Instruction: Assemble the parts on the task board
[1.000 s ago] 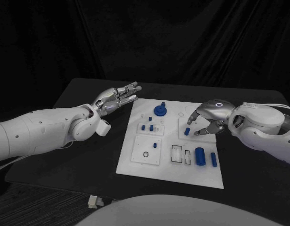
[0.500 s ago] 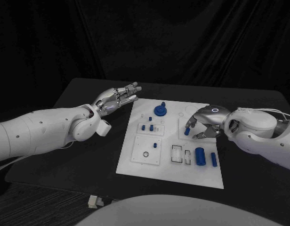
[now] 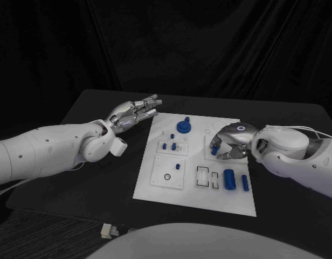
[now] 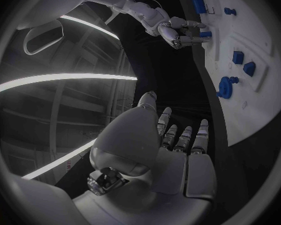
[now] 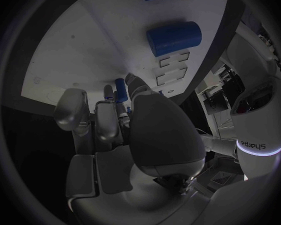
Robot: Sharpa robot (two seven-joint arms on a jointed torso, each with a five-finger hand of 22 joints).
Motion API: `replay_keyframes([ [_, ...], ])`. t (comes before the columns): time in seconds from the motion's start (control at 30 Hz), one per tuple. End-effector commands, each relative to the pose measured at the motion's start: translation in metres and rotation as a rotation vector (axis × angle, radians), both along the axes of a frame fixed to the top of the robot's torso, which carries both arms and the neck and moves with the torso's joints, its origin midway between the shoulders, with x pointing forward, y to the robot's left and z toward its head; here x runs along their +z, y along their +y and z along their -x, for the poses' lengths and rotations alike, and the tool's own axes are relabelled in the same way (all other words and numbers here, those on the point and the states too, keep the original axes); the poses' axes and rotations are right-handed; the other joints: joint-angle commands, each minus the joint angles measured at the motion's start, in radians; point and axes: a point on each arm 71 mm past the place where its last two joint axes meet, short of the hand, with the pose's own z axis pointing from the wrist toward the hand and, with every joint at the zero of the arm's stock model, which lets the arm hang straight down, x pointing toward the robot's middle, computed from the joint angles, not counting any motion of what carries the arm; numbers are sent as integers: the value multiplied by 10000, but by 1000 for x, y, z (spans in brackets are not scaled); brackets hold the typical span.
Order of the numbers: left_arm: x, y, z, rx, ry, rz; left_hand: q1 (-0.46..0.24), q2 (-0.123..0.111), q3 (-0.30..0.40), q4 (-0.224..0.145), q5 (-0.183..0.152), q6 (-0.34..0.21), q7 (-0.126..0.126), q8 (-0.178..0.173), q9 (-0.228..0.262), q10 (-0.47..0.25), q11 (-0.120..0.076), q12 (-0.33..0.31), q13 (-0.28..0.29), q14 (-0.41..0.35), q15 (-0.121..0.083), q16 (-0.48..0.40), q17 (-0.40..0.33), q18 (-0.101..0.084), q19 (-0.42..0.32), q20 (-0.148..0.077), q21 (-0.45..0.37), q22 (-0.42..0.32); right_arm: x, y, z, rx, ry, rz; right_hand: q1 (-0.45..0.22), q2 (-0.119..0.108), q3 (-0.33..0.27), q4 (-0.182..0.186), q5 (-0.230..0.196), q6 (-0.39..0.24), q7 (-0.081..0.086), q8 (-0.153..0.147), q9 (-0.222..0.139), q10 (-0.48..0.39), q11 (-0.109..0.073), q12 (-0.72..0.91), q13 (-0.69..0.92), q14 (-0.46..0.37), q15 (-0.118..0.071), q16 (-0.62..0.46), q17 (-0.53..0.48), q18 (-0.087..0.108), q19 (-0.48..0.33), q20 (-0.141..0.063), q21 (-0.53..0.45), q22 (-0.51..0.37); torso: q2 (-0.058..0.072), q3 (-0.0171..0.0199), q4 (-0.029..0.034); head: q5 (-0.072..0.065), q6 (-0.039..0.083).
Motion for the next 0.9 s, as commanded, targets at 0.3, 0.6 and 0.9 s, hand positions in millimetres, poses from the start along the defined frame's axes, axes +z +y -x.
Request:
replay_keyframes([
  [0.3,8,-2,2,-80,-1044,872,94,86,126,-34,64,112,31,71,8,27,40,17,8,40,84,-14,4,104,116,38,51,58,-3,6,0,192,-71,-183,223,101,491,-165,235,1033,-92,814,461,512,-90,-51,-60,76,-57,32,73,-133,-15,-43,30,1360,4,3,-3,4,-2],
  [0.6,6,-1,2,-83,-972,857,107,107,148,-42,70,112,40,71,7,42,51,20,11,43,96,-12,4,104,132,43,60,69,-1,8,-2,219,-308,-423,502,238,895,-438,78,1678,-172,1470,982,1156,-237,-44,-69,80,-73,24,77,-142,-11,-66,87,1369,3,3,-2,21,-2],
  [0.9,1,-1,5,-113,-830,858,121,162,196,-44,82,96,53,67,3,59,70,23,14,49,115,-9,6,101,148,50,70,71,3,7,-1,176,-652,-772,640,311,1405,-717,-718,1905,-131,1883,1466,1774,-320,-115,-86,95,-55,5,70,-153,-6,-55,157,1379,2,7,-1,52,-2],
])
